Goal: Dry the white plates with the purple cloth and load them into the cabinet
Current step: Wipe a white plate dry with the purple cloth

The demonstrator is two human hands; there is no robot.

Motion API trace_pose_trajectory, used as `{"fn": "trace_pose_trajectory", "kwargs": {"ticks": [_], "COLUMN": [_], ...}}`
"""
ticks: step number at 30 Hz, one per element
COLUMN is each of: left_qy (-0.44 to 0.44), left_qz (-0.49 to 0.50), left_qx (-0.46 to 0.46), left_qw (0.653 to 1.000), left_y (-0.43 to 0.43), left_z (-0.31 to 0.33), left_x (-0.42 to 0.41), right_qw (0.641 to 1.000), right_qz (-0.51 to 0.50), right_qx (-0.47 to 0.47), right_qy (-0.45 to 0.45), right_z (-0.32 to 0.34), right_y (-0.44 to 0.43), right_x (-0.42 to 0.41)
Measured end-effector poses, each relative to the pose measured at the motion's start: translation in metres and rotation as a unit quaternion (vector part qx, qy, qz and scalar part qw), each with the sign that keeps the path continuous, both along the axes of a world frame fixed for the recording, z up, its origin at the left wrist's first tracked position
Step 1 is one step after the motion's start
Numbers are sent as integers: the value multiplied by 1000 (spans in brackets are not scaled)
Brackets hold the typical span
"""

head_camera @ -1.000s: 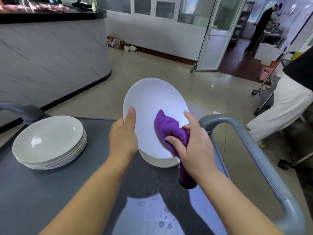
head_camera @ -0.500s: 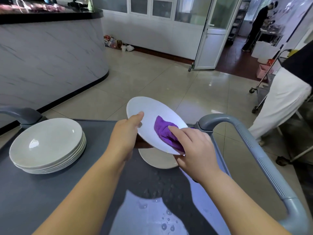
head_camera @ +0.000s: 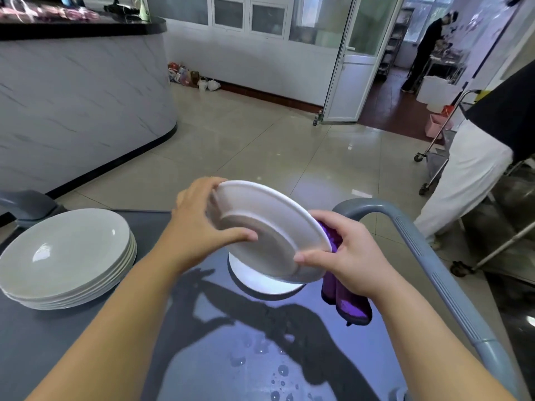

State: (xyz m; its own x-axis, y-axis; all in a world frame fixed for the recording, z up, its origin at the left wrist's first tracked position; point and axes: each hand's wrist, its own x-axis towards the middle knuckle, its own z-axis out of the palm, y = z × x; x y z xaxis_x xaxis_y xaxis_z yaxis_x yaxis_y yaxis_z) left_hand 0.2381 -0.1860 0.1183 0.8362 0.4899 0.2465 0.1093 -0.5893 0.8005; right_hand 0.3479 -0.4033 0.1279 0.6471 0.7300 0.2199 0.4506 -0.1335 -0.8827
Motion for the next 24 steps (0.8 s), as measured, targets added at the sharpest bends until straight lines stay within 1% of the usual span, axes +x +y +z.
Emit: {"fn": "trace_pose_trajectory", "kwargs": {"ticks": [4,6,8,11,13,15,16,17,21,24], "left_qy": [4,6,6,6,-3,-8,-7,-3,18,29], "left_qz": [-5,11,44,93,117,133,135,136,139,135], "left_qx": [9,-10,-44,-75,-71,-66,-66,-65,-59,-70], "left_qw": [1000,1000,998,993,991,989,989,989,988,988], "left_y": [7,6,4,3,3,4,4,3,-1,-2], "left_z": [4,1,-4,-9,-11,-12,-13,-13,-19,-23], "left_x": [-2,-6,-9,-13,-15,-16,-16,-16,-16,-17], "right_qw": [998,994,981,941,904,874,867,870,917,935], "right_qz": [-6,-34,-76,-151,-185,-235,-257,-271,-272,-265], "right_qx": [-17,-11,9,25,43,61,64,59,14,-30], "right_qy": [54,107,179,301,383,422,423,409,292,235], "right_z": [-1,-3,-8,-14,-16,-18,-19,-20,-23,-27], "right_y": [-1,-1,-4,-10,-11,-12,-13,-13,-10,-8], "right_x": [4,7,12,19,20,21,21,21,21,24]}}
